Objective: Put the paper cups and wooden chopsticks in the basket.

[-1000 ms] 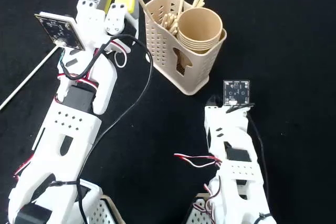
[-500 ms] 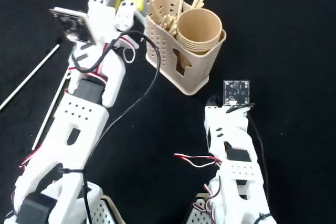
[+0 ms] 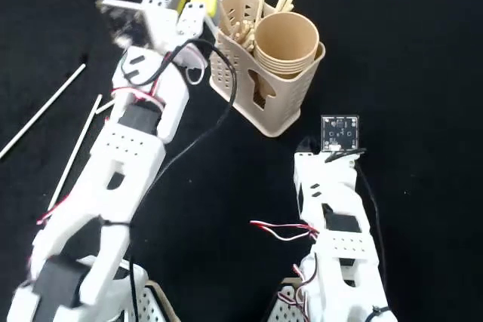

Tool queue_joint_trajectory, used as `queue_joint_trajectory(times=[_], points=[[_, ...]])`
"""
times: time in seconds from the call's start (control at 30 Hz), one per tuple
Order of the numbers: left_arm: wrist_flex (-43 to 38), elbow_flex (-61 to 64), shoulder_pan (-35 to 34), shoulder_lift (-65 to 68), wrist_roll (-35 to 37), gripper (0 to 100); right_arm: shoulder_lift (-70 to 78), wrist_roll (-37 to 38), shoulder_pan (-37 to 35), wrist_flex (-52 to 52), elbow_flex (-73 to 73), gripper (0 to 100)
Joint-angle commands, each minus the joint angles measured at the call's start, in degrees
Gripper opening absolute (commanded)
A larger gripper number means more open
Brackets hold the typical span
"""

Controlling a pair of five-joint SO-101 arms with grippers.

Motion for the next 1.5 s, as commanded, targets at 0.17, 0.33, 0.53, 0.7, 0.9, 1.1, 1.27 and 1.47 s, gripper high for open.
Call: queue_joint_trajectory(times=[0.17,0.33,0.53,0.7,0.9,1.1,1.27,1.47], points=[[47.38,-32.57,0.22,6.33,-4.57,19,-0.84,0.53,-0.70,-1.23,-0.22,1.5],[76.75,-55.43,-1.54,6.77,-15.12,19,-0.84,0.53,-0.70,-1.23,-0.22,1.5],[105.05,-78.73,-14.29,6.86,-31.74,19,-0.84,0.53,-0.70,-1.23,-0.22,1.5],[108.75,-78.81,-25.10,9.49,-36.57,19,-0.84,0.53,-0.70,-1.23,-0.31,1.5],[101.01,-67.47,-31.52,25.32,-39.47,19,-0.84,0.53,-2.29,-1.23,-0.04,1.5],[93.10,-66.07,-35.47,46.77,-39.30,19,-0.84,0.53,-2.29,-1.23,0.22,1.5],[92.40,-73.89,-35.38,62.07,-39.30,19,-0.84,0.53,-2.29,-1.23,0.22,1.5],[92.84,-84.00,-35.91,76.48,-39.30,19,-0.84,0.53,-2.29,-1.23,0.31,1.5]])
